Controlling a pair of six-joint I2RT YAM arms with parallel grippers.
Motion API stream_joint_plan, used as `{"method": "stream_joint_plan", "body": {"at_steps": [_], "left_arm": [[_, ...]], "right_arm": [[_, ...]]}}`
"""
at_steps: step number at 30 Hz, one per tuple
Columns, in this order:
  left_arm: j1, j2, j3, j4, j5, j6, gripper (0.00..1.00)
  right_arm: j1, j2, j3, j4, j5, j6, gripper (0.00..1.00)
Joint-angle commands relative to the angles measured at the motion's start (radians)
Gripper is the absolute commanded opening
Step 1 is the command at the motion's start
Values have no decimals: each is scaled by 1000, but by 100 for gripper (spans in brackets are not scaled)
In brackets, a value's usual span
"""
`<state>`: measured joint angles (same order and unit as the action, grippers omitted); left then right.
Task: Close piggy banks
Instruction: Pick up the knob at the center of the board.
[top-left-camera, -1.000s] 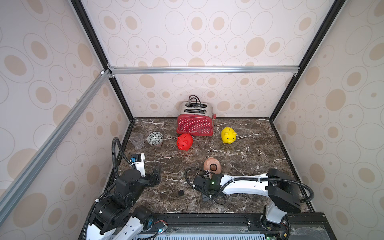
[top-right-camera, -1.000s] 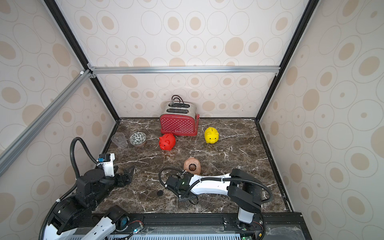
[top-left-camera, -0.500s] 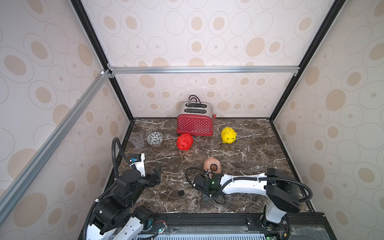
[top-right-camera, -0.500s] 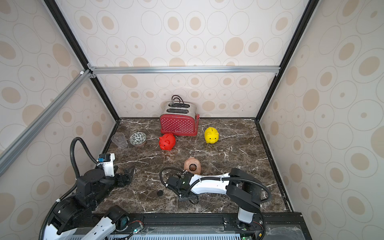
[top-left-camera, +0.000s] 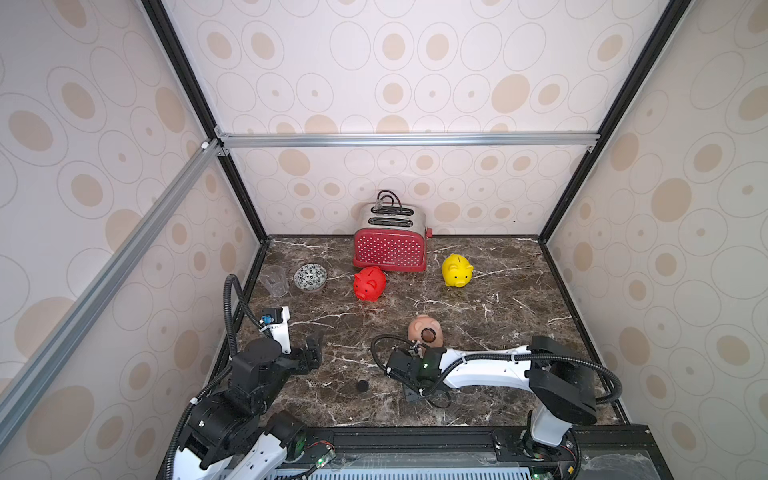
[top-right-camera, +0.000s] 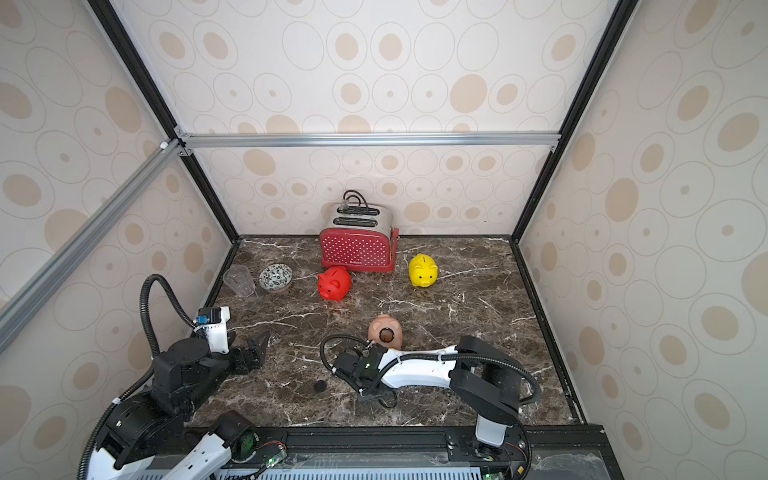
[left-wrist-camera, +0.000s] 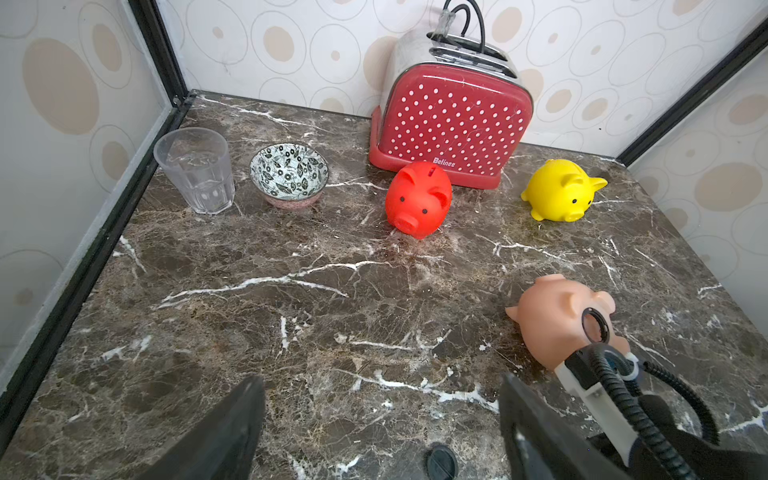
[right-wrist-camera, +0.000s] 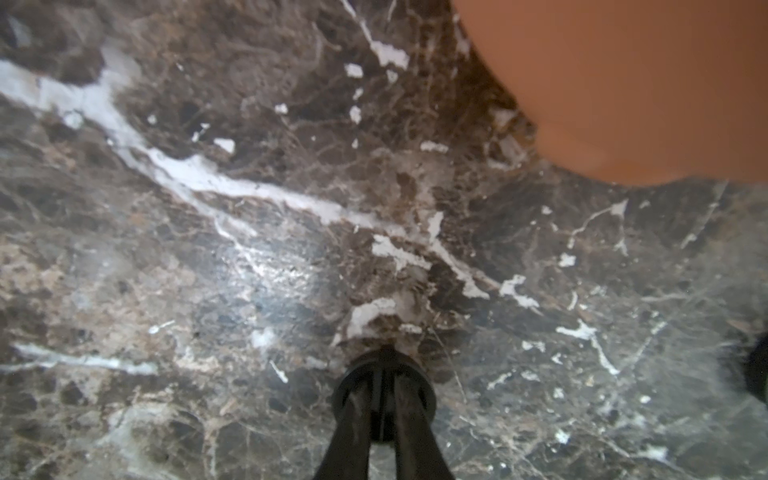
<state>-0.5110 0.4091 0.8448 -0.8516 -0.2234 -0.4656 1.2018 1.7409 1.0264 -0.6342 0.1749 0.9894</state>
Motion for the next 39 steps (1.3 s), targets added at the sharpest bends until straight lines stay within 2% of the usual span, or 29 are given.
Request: {"method": "stream_joint_plan", "body": {"at_steps": [1, 16, 21, 34, 39], "left_arm": [[5, -3, 5, -24, -12, 13, 88], [5, 12, 6, -32, -28, 7, 88], [5, 14, 7, -33, -30, 7, 88], [6, 15, 6, -31, -28, 7, 89], [5, 16, 7, -33, -31, 7, 89]], "right_arm": [[-11, 39, -19, -7, -9, 11, 15], [-17, 37, -24, -17, -2, -3, 9], [-18, 37, -15, -30, 7, -16, 0], [-10, 20, 51, -87, 26, -138, 0], [-9, 1, 47, -78, 20, -140, 0]]}}
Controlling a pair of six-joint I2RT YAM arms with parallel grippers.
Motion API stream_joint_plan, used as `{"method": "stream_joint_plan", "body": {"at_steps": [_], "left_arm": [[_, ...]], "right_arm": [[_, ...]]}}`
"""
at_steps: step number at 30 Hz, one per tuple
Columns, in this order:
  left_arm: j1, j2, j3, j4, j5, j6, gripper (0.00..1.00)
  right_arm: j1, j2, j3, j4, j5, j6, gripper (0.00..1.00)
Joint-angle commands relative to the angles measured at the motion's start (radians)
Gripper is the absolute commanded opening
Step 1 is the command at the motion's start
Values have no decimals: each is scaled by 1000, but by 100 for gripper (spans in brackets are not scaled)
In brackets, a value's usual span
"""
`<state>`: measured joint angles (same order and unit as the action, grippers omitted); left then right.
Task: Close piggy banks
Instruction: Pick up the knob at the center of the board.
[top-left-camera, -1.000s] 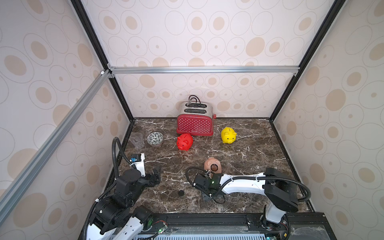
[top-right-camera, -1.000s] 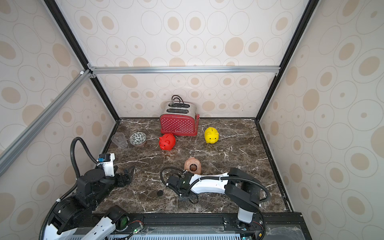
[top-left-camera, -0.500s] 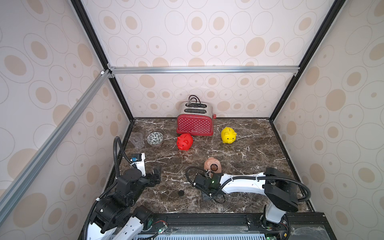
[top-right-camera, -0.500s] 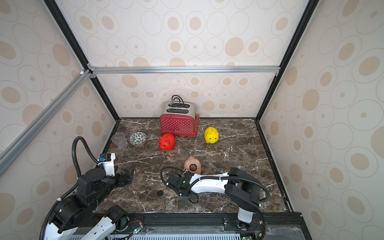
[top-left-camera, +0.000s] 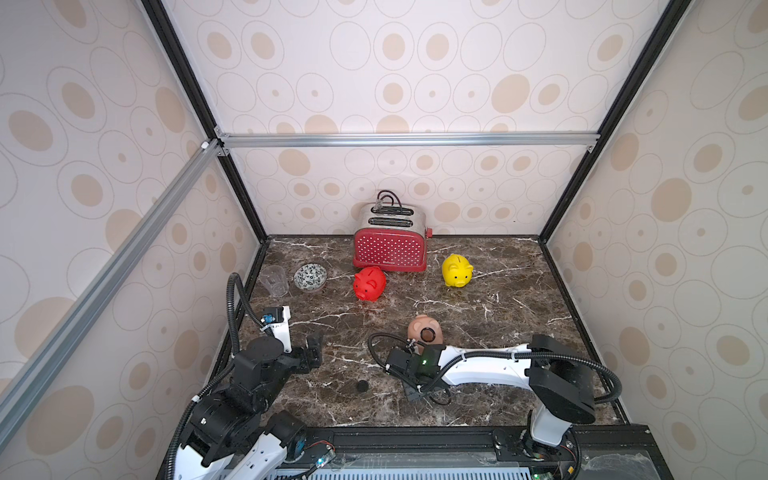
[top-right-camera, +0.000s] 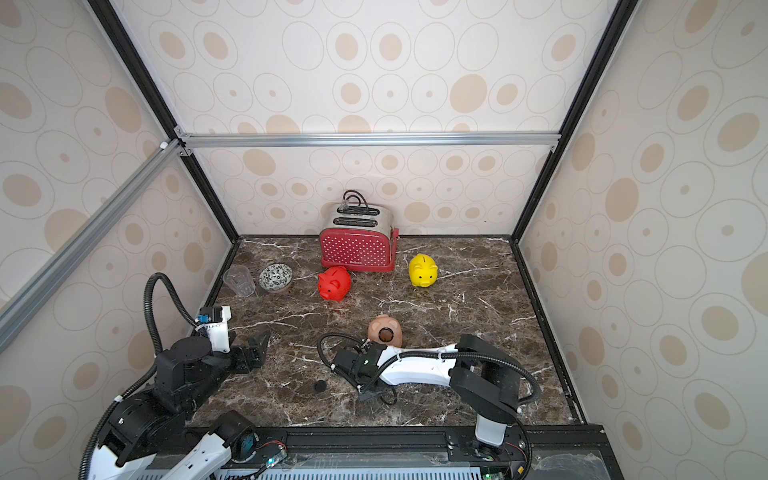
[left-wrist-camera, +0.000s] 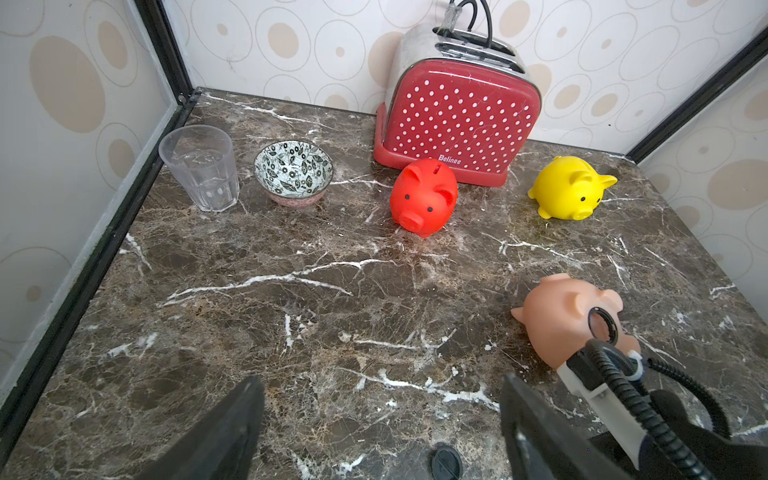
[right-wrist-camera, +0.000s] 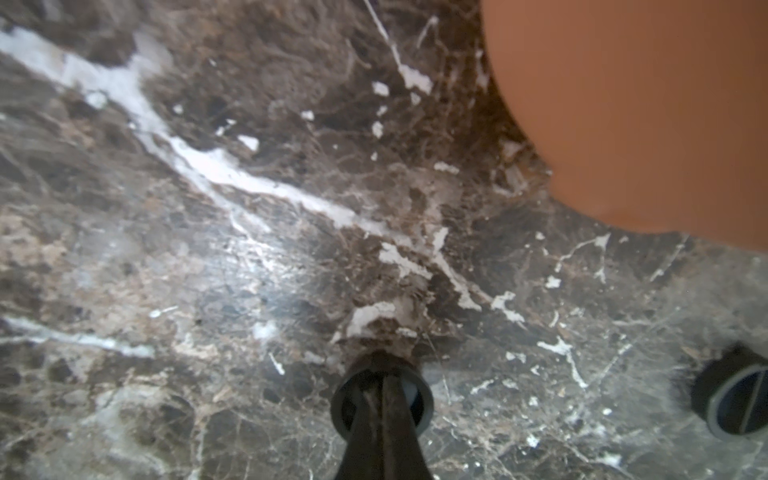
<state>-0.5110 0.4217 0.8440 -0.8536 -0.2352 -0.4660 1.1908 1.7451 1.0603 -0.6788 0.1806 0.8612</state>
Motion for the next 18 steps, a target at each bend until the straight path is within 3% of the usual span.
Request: {"method": "stream_joint_plan", "body": {"at_steps": [1, 9, 18], "left_arm": [[6, 4, 8, -30, -19, 7, 89], [5, -10, 7, -29, -26, 6, 89], [5, 17, 5, -14, 21, 6, 89]], "right_arm": [[2, -8, 12, -31, 12, -15, 0], [8, -76, 8, -27, 26, -65, 0], [6, -167, 88, -158, 90, -100, 0]]}}
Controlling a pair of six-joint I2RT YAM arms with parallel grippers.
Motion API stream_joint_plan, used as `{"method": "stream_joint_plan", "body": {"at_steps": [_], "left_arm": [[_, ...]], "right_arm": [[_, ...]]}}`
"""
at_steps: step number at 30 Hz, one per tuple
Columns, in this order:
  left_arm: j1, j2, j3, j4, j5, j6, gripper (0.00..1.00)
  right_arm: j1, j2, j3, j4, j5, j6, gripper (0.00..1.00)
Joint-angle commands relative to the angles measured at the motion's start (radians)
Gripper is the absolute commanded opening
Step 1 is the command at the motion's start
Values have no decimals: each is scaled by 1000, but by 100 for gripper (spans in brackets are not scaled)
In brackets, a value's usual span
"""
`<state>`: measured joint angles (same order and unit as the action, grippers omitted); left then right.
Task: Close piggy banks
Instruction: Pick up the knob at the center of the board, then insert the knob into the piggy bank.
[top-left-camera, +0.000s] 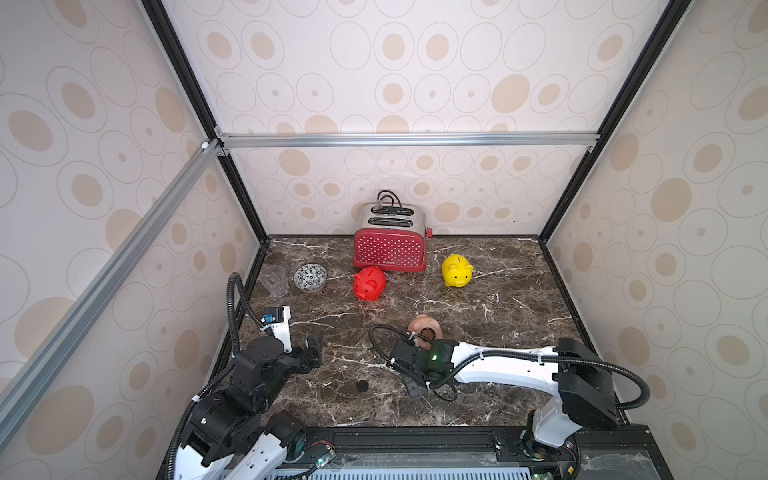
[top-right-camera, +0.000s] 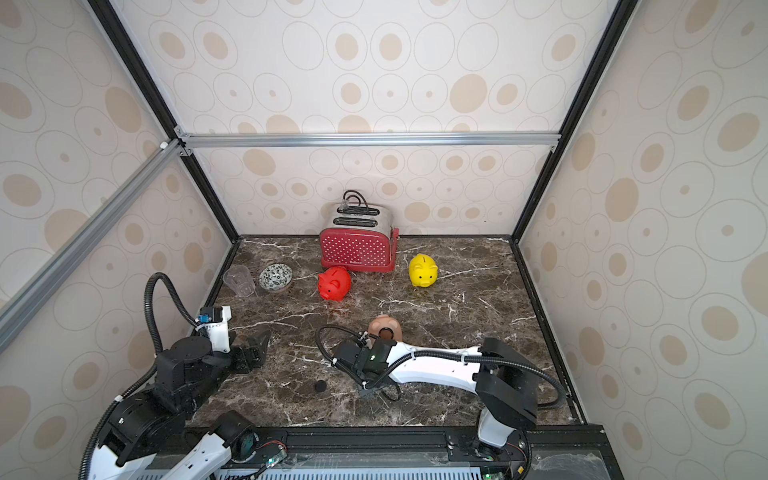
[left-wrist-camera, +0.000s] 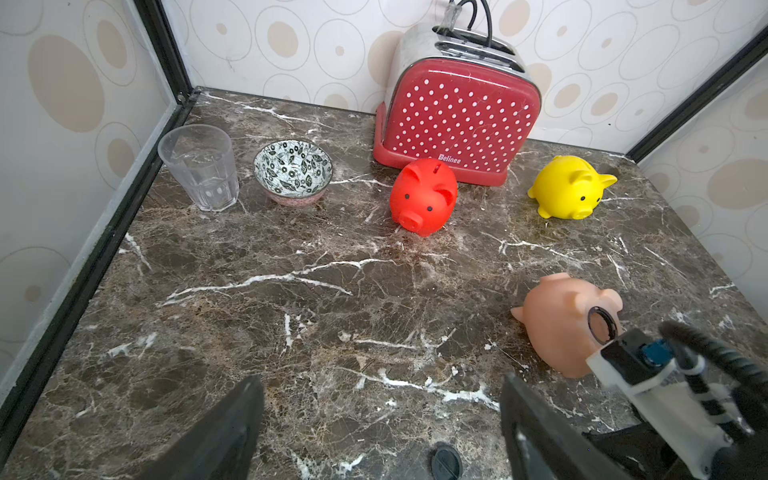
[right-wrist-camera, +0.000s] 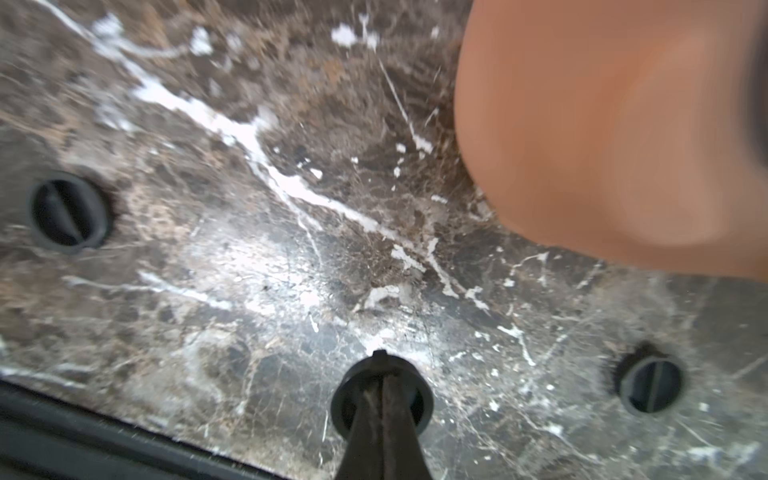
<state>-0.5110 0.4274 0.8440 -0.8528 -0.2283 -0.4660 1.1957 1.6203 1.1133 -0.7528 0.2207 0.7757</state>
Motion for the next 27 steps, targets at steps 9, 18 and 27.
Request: {"method": "stream_joint_plan", "body": {"at_steps": [9, 18, 27], "left_arm": [[5, 108, -35, 88, 255, 12, 90], [5, 240, -160, 350, 465, -83, 91], [5, 435, -220, 579, 582, -132, 90]], "right_arm": [[-31, -173, 100, -208, 123, -66, 0], [-155, -263, 61, -173, 92, -160, 0], [-291, -203, 83, -119, -4, -328, 0]]}}
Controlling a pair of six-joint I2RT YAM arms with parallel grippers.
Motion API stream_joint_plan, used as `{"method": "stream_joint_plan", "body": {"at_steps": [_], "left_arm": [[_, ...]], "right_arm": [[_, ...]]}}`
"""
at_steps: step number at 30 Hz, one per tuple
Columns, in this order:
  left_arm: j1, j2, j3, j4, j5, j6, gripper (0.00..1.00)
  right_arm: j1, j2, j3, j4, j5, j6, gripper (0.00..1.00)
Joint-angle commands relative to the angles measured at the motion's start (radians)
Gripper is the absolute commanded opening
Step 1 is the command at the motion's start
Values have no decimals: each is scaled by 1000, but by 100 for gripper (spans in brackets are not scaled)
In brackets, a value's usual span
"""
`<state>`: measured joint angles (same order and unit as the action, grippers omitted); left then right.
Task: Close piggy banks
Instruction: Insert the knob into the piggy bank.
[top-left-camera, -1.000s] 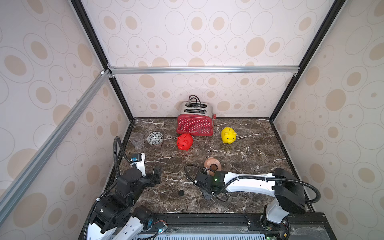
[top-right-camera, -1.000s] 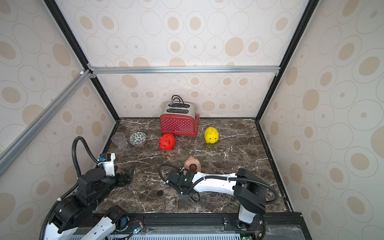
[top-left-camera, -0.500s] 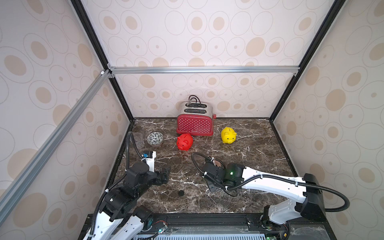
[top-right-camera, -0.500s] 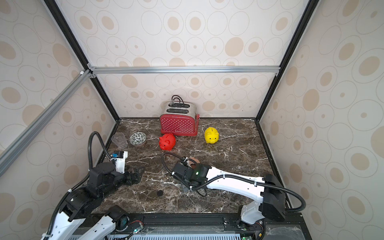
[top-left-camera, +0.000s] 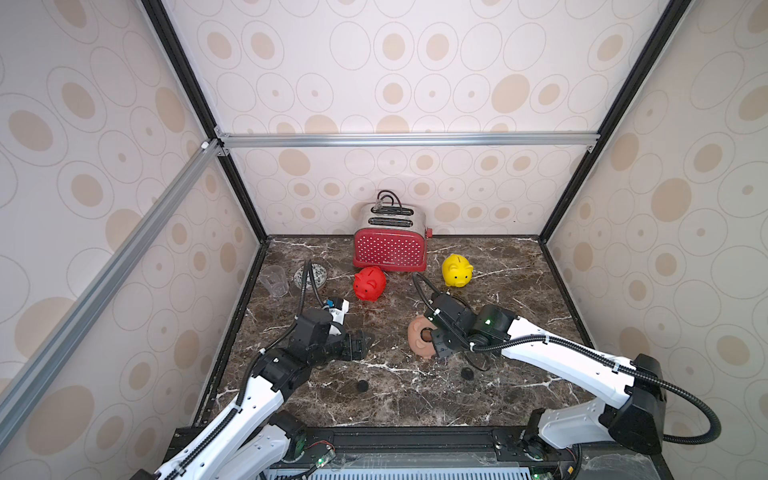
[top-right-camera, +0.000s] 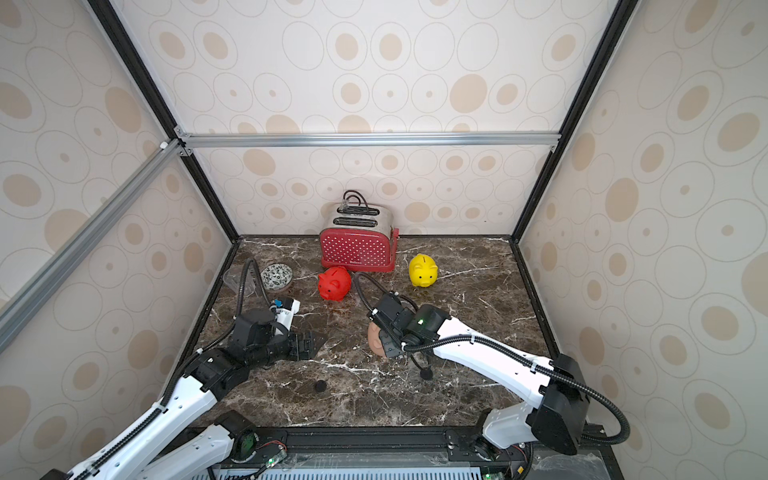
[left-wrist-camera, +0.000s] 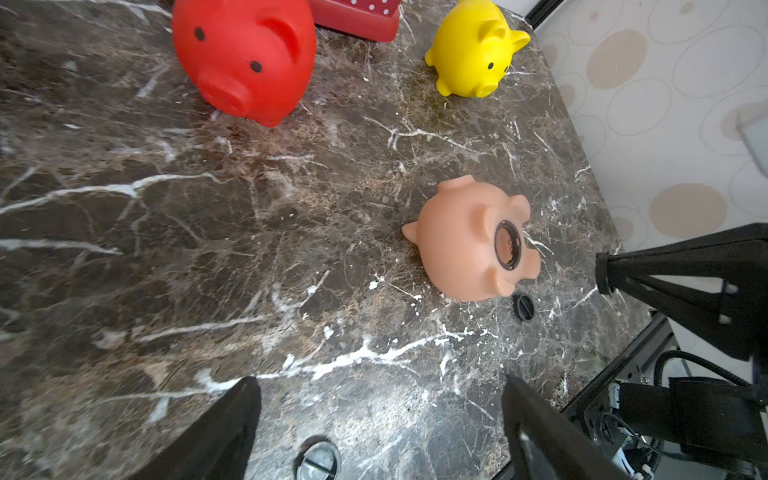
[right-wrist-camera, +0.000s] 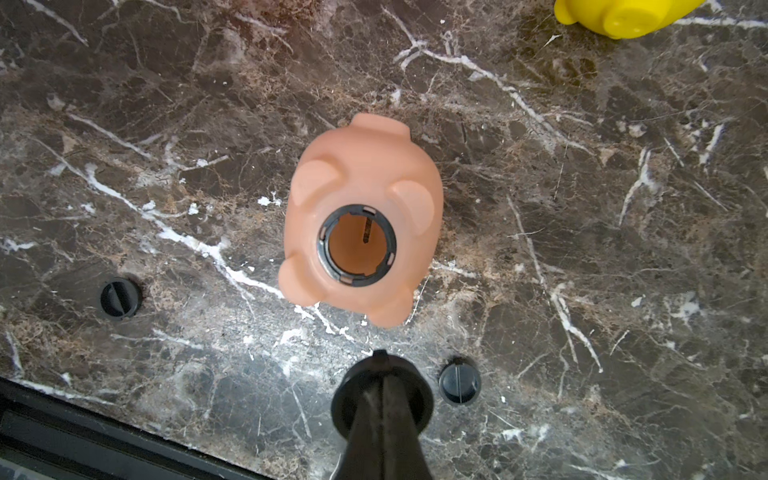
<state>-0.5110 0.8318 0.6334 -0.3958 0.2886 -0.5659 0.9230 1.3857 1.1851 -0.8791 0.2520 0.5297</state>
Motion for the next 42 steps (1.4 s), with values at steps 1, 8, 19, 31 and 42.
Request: {"method": "stream_joint_plan", "body": {"at_steps": [1, 8, 19, 31, 42], "left_arm": [[6, 54, -14, 144, 74, -33, 90], [5, 185, -34, 238, 101, -33, 87], [6, 348, -67, 481, 137, -30, 87], [5, 610, -63, 752, 233, -30, 85], [5, 606, -73, 736, 207, -5, 84]], "right_arm": [[-23, 42, 17, 11, -42, -106, 0], [-46, 94, 37, 66, -120, -345, 0], [-103, 98, 46, 108, -164, -529, 0], [-114, 63, 21, 146, -229, -581, 0], [-112, -53, -86, 245, -306, -736, 0]]}}
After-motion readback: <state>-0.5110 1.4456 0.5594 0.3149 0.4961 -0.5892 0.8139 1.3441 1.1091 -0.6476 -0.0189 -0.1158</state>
